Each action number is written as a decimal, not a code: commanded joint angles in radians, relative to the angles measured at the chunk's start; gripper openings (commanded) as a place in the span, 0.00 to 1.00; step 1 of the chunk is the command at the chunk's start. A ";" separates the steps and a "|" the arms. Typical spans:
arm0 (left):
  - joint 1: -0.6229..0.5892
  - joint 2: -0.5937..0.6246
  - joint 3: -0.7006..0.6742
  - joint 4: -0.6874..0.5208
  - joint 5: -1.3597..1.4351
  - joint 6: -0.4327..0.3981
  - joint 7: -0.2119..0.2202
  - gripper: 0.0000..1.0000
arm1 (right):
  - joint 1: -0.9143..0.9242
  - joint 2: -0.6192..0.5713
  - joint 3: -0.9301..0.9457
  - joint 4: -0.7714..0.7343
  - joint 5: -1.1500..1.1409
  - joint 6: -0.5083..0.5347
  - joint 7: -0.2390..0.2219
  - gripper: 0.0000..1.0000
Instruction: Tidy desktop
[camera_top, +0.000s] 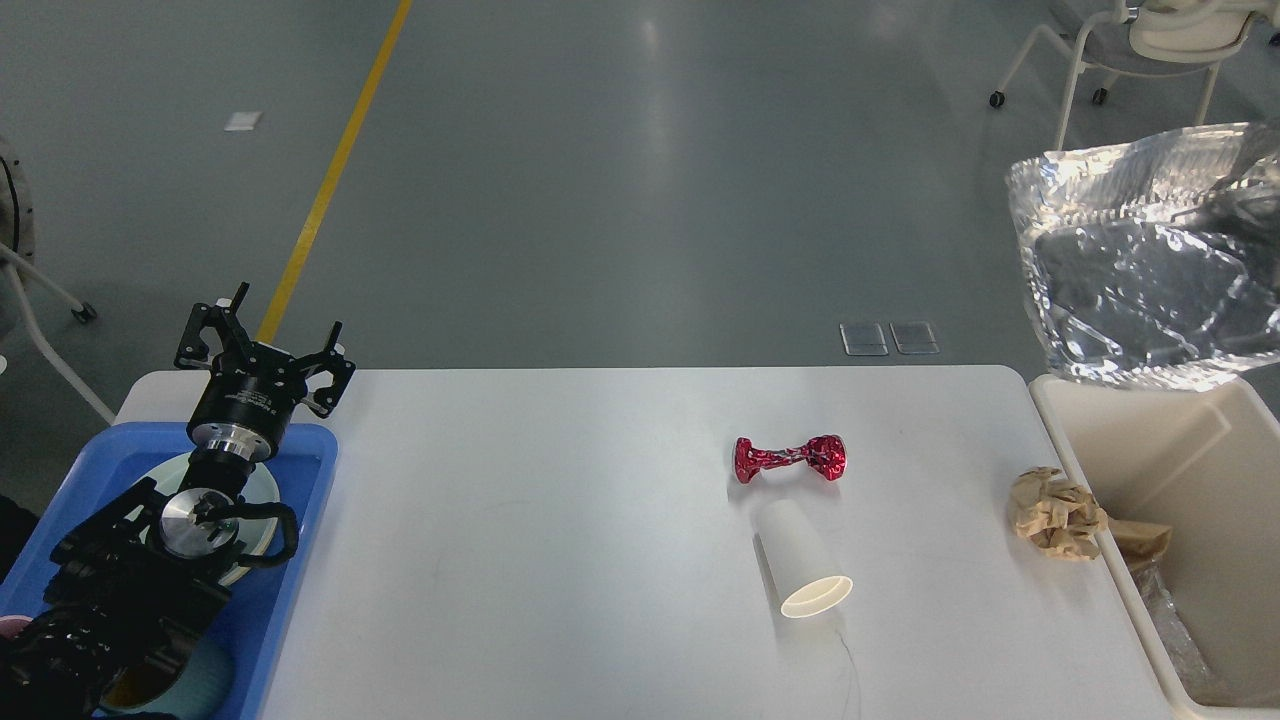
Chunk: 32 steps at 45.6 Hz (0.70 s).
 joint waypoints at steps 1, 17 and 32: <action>0.000 0.000 0.000 0.000 -0.001 0.000 0.000 0.99 | -0.597 -0.046 0.077 -0.350 0.055 -0.293 -0.045 0.00; 0.000 0.000 0.000 0.000 -0.001 0.000 0.002 0.99 | -1.331 0.059 0.504 -0.650 0.370 -0.425 -0.218 0.00; 0.000 0.000 0.000 0.000 0.001 0.000 0.000 0.99 | -1.468 0.086 0.591 -0.768 0.362 -0.428 -0.304 0.00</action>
